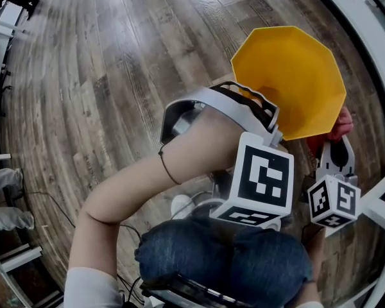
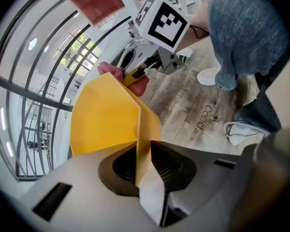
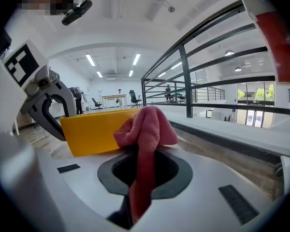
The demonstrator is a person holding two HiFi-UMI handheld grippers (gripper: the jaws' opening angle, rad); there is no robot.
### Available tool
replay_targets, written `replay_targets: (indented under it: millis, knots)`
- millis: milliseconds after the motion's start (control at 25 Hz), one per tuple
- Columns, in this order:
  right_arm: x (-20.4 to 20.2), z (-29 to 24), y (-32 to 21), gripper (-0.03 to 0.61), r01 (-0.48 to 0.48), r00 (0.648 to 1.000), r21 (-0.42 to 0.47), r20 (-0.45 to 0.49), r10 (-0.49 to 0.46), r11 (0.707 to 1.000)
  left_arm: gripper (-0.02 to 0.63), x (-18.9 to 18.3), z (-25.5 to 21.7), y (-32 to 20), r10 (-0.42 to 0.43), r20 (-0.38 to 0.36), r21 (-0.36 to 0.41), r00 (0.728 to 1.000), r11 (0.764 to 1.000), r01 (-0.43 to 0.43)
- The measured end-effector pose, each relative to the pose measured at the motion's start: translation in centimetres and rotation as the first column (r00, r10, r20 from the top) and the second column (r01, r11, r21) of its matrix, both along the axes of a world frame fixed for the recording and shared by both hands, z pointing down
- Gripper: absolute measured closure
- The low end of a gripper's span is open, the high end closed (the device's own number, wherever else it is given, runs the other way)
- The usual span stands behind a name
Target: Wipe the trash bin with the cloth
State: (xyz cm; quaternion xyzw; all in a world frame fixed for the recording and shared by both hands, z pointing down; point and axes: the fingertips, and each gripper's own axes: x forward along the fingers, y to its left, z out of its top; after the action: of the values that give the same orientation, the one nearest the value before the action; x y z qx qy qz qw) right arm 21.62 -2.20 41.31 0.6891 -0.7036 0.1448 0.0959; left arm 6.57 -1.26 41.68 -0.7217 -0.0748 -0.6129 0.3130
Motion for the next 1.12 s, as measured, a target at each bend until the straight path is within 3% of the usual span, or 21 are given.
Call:
replay_targets:
  millis: [160, 320, 480, 640, 800, 960, 1120]
  knots:
    - [0.5, 0.0, 0.6, 0.528, -0.025, 1.000, -0.011, -0.015, 0.025, 1.000, 0.537, 0.1, -0.8, -0.3, -0.034, -0.048, -0.011, 0.998, 0.999, 0.033]
    - [1.3, -2.4, 1.0, 0.528, -0.028, 0.999, 0.035, -0.042, 0.030, 0.999, 0.534, -0.1, -1.4, -0.3, -0.093, -0.131, -0.062, 0.987, 0.994, 0.085]
    - [1.1, -6.7, 0.5, 0.528, 0.016, 0.993, 0.097, -0.121, -0.004, 0.995, 0.534, -0.4, -2.1, 0.0, -0.140, -0.197, -0.122, 0.970, 0.986, 0.117]
    - [0.0, -8.7, 0.0, 0.528, 0.075, 0.987, 0.118, -0.149, -0.057, 0.990, 0.534, -0.5, -2.9, -0.1, -0.151, -0.252, -0.119, 0.956, 0.985, 0.124]
    - [-1.1, -8.3, -0.4, 0.528, 0.126, 0.977, 0.073, -0.183, -0.111, 0.989, 0.534, -1.1, -3.8, -0.4, -0.184, -0.303, -0.121, 0.935, 0.981, 0.154]
    - [-2.2, -7.2, -0.4, 0.528, 0.181, 0.956, -0.003, -0.235, -0.176, 0.983, 0.534, -2.0, -3.5, -0.2, -0.216, -0.325, -0.178, 0.921, 0.970, 0.165]
    - [-2.8, -6.8, -0.5, 0.528, 0.211, 0.939, -0.045, -0.267, -0.216, 0.976, 0.534, -2.8, -3.9, -0.5, -0.281, -0.422, -0.241, 0.862, 0.951, 0.192]
